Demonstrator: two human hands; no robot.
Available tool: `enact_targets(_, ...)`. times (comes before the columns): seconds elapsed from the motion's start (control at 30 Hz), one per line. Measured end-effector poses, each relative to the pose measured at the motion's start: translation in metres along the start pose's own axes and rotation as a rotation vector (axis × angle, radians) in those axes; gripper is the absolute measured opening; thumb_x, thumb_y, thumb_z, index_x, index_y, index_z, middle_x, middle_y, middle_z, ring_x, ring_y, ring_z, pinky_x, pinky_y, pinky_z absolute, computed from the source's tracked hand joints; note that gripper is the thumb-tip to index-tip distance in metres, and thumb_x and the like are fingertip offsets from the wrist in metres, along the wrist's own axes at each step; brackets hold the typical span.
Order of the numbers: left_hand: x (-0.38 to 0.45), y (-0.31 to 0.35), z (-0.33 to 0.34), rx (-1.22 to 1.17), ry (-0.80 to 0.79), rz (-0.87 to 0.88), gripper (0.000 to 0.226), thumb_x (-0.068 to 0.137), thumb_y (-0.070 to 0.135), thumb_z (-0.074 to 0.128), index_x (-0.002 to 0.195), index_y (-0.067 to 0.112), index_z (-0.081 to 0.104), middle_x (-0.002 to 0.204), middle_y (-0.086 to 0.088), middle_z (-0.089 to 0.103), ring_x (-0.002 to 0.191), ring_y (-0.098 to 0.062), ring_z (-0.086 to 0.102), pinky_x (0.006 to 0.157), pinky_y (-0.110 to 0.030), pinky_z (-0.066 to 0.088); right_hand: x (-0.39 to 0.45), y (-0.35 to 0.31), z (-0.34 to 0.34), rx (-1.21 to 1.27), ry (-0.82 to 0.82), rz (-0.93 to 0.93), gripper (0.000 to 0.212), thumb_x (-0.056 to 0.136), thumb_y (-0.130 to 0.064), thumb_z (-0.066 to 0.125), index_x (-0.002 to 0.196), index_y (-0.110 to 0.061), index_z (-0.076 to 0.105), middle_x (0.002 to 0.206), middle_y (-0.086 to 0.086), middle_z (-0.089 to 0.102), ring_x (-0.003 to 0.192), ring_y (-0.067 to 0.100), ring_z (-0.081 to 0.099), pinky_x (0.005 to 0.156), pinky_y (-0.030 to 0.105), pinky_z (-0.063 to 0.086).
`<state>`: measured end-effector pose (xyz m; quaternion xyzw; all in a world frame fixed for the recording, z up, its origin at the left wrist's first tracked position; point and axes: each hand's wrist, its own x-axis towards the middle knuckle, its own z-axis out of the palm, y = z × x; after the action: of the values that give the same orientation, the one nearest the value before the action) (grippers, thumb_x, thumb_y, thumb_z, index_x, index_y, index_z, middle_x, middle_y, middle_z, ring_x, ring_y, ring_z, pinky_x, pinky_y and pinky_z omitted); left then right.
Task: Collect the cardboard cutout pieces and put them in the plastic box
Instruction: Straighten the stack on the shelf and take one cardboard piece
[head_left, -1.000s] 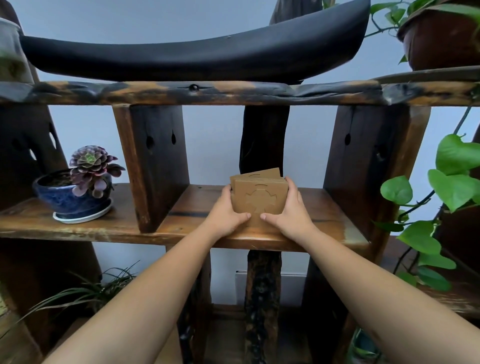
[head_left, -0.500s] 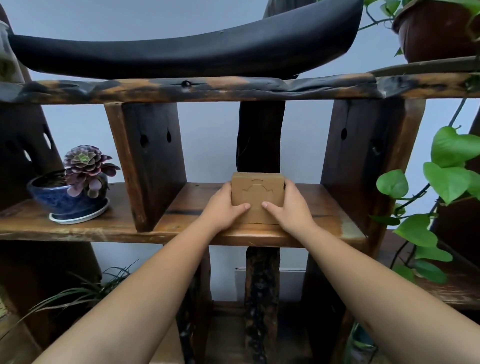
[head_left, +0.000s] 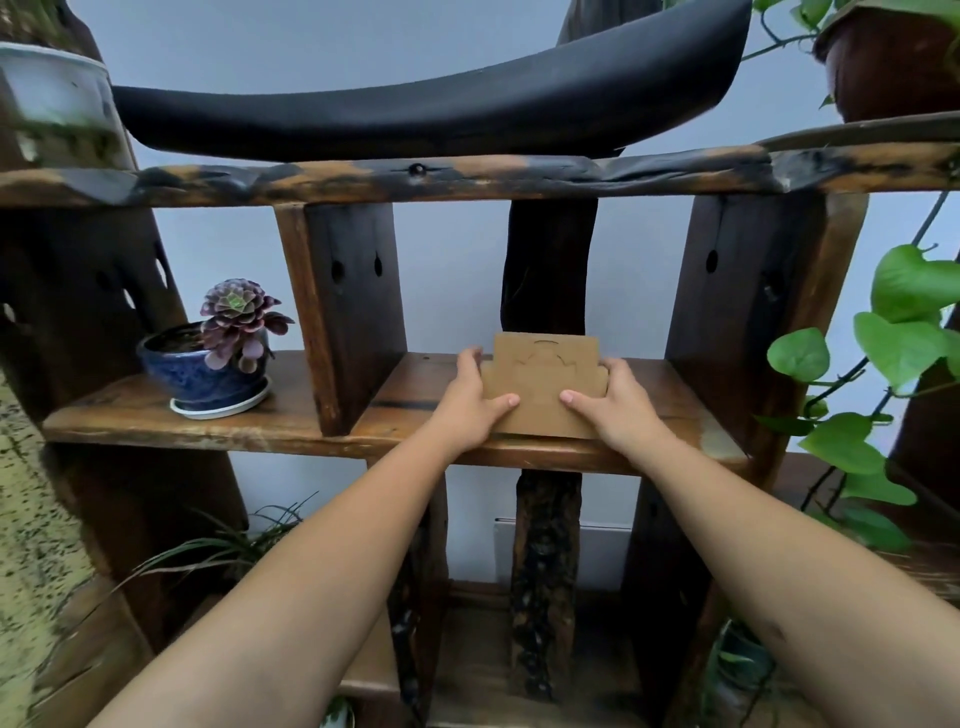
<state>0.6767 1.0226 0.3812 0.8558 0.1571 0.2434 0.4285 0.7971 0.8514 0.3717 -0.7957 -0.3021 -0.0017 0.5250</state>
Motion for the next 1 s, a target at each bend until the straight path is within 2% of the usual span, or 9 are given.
enact_targets(0.07,-0.013,0.004,-0.006,-0.052,0.02,-0.054,0.063,0.084,0.031,0.072,0.135,0.015,0.039,0.129,-0.002,0.055,0.114,-0.02,0.056,0.101,-0.038,0.045,-0.013,-0.007,-0.003,0.115,-0.018,0.018,0.046,0.081,-0.035,0.075,0.117,-0.021,0.051,0.117,-0.003,0.062,0.105,0.017,0.06,0.086,0.034,0.052)
enact_targets(0.13,-0.03,0.005,-0.013,-0.211,-0.05,-0.106,0.048,0.083,0.029,0.074,0.123,0.015,0.051,0.124,-0.004,0.063,0.107,-0.019,0.062,0.097,-0.042,0.05,-0.031,-0.014,-0.007,0.258,-0.107,0.027,0.037,0.083,-0.029,0.075,0.11,-0.021,0.051,0.116,0.002,0.063,0.105,0.019,0.063,0.083,0.035,0.055)
enact_targets(0.2,-0.052,0.006,-0.02,-0.403,-0.138,-0.135,0.049,0.082,0.025,0.075,0.124,0.013,0.052,0.122,-0.007,0.064,0.109,-0.023,0.063,0.098,-0.046,0.05,-0.052,-0.021,-0.012,0.338,-0.198,0.025,0.038,0.085,-0.025,0.073,0.114,-0.02,0.049,0.12,0.004,0.061,0.109,0.021,0.063,0.084,0.036,0.056)
enact_targets(0.37,-0.107,0.0,-0.023,-0.586,-0.215,-0.141,0.053,0.077,0.023,0.076,0.125,0.016,0.055,0.12,-0.006,0.068,0.109,-0.024,0.066,0.091,-0.046,0.054,-0.104,-0.03,-0.018,0.394,-0.274,0.058,0.043,0.089,-0.017,0.07,0.124,-0.007,0.048,0.124,0.011,0.063,0.111,0.026,0.064,0.094,0.048,0.054)
enact_targets(0.6,-0.157,-0.006,-0.011,-0.644,-0.184,-0.188,0.037,0.084,0.017,0.069,0.119,0.017,0.057,0.112,-0.003,0.072,0.101,-0.021,0.069,0.072,-0.036,0.056,-0.159,-0.019,-0.019,0.589,-0.3,0.198,0.039,0.085,-0.015,0.073,0.121,-0.01,0.059,0.116,0.007,0.072,0.107,0.024,0.068,0.09,0.042,0.056)
enact_targets(0.7,-0.173,-0.007,-0.003,-0.628,-0.168,-0.219,0.034,0.086,0.014,0.068,0.118,0.018,0.057,0.11,-0.001,0.073,0.099,-0.02,0.07,0.072,-0.037,0.057,-0.176,-0.009,-0.018,0.633,-0.34,0.29,0.03,0.087,-0.009,0.068,0.117,-0.01,0.063,0.108,0.003,0.076,0.101,0.019,0.071,0.082,0.035,0.058)
enact_targets(0.77,-0.181,-0.008,0.002,-0.628,-0.165,-0.231,0.035,0.085,0.015,0.07,0.117,0.019,0.058,0.109,0.0,0.073,0.099,-0.019,0.07,0.07,-0.035,0.058,-0.183,-0.004,-0.019,0.613,-0.309,0.306,0.028,0.088,-0.009,0.068,0.115,-0.011,0.064,0.107,0.003,0.076,0.099,0.019,0.072,0.083,0.037,0.057)
enact_targets(0.87,-0.194,-0.008,0.011,-0.66,-0.167,-0.249,0.047,0.078,0.021,0.076,0.119,0.025,0.055,0.114,0.002,0.069,0.103,-0.016,0.068,0.07,-0.029,0.057,-0.194,-0.001,-0.019,0.608,-0.274,0.316,0.026,0.088,-0.01,0.067,0.114,-0.012,0.065,0.105,0.001,0.076,0.101,0.02,0.071,0.087,0.04,0.056)
enact_targets(1.0,-0.209,-0.014,0.021,-0.597,-0.122,-0.244,0.055,0.071,0.025,0.078,0.12,0.029,0.054,0.118,0.003,0.066,0.107,-0.016,0.065,0.074,-0.031,0.058,-0.206,0.006,-0.014,0.58,-0.254,0.323,0.026,0.087,-0.01,0.069,0.112,-0.013,0.065,0.104,0.001,0.076,0.1,0.02,0.071,0.078,0.035,0.057)
